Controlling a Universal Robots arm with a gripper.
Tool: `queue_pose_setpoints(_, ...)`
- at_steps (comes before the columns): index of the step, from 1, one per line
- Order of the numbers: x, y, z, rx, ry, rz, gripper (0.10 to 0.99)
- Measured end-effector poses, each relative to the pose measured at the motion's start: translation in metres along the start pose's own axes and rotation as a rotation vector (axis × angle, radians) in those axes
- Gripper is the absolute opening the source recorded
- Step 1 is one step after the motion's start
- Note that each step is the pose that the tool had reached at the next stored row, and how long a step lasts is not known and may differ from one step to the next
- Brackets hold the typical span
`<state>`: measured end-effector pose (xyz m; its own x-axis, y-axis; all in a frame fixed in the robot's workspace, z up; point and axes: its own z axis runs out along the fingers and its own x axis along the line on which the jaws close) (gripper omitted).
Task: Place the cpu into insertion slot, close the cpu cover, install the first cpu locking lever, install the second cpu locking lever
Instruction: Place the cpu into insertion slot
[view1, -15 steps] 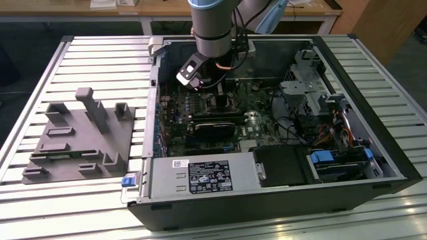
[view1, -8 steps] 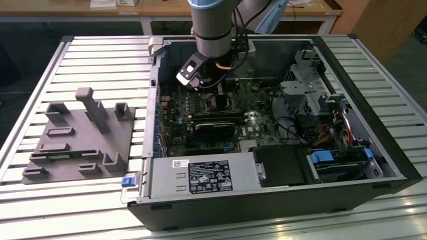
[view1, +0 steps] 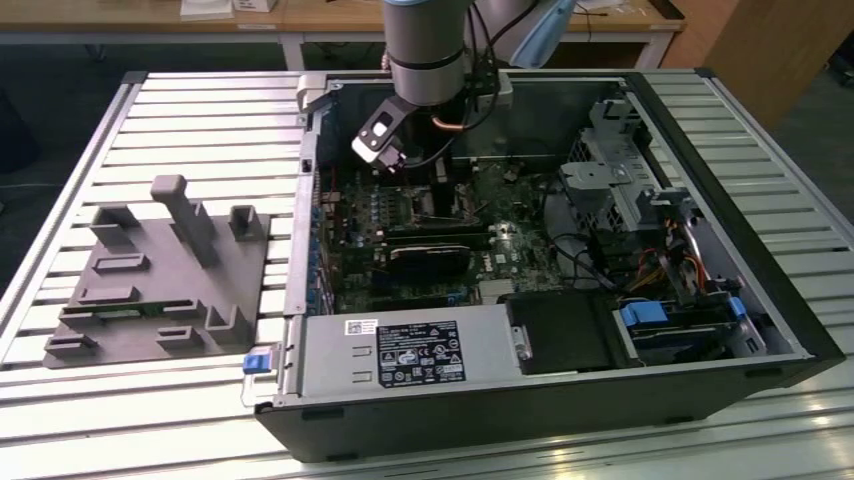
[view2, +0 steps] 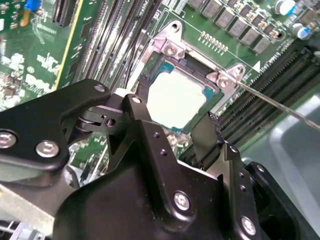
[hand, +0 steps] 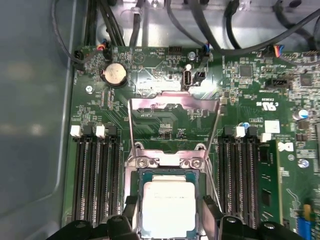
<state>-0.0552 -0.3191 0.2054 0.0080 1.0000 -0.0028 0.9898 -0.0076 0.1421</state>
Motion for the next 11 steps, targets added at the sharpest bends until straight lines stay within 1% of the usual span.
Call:
queue_pose_setpoints(2, 0.0000, 0.0006, -0.0043, 0.000, 0.0001, 0.000, 0.612)
queue_pose_setpoints(8, 0.0000, 0.0007, -0.0048, 0.000, 0.0000, 0.000, 0.612)
queue_pose_setpoints(9, 0.0000, 0.0007, -0.0048, 0.000, 0.0001, 0.000, 0.600)
queue_pose_setpoints(10, 0.0000, 0.0007, -0.0048, 0.000, 0.0001, 0.000, 0.533)
queue_pose_setpoints(11, 0.0000, 0.0007, -0.0048, 0.000, 0.0001, 0.000, 0.533)
